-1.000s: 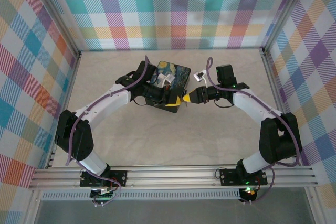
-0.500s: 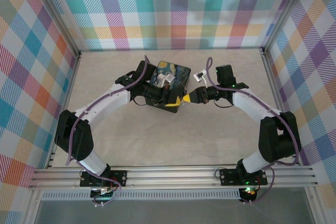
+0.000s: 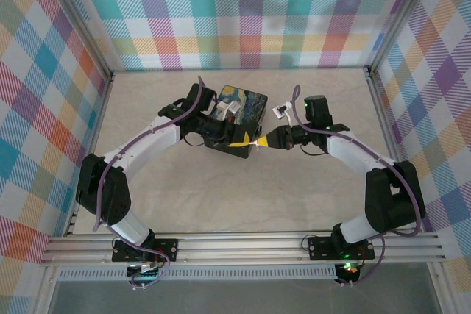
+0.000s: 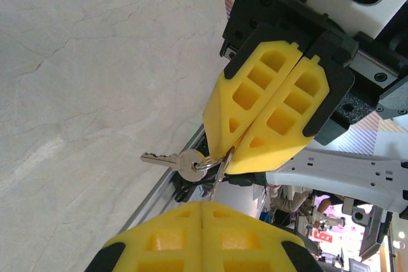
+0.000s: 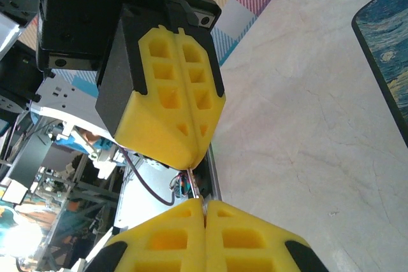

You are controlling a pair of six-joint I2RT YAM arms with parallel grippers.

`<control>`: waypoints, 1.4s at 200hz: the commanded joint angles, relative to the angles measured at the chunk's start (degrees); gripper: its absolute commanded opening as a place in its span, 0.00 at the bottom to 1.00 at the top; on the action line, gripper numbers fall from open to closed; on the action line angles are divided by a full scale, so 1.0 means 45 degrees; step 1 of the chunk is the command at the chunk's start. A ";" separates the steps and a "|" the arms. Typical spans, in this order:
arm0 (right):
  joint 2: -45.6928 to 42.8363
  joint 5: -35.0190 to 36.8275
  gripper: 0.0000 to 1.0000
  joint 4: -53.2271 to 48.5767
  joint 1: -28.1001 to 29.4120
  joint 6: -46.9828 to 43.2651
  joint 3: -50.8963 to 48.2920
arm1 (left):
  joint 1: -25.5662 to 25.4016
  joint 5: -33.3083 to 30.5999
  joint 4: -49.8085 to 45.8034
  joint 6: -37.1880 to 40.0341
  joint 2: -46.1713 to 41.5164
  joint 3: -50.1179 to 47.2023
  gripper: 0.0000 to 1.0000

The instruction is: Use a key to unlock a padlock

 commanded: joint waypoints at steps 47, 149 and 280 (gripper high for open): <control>-0.0511 0.1329 0.00 0.0769 0.0374 0.1131 -0.0559 | 0.0342 -0.0253 0.1255 -0.0631 0.0147 -0.0066 0.18; 0.0055 0.1502 0.00 0.3856 0.0438 0.4065 -0.1048 | 0.0505 -0.0710 0.1776 -0.0764 -0.0386 -0.0997 0.39; 0.0925 0.1659 0.00 0.4967 0.0761 0.5068 -0.0755 | 0.0384 -0.0384 0.2649 -0.1259 -0.0664 -0.1407 0.27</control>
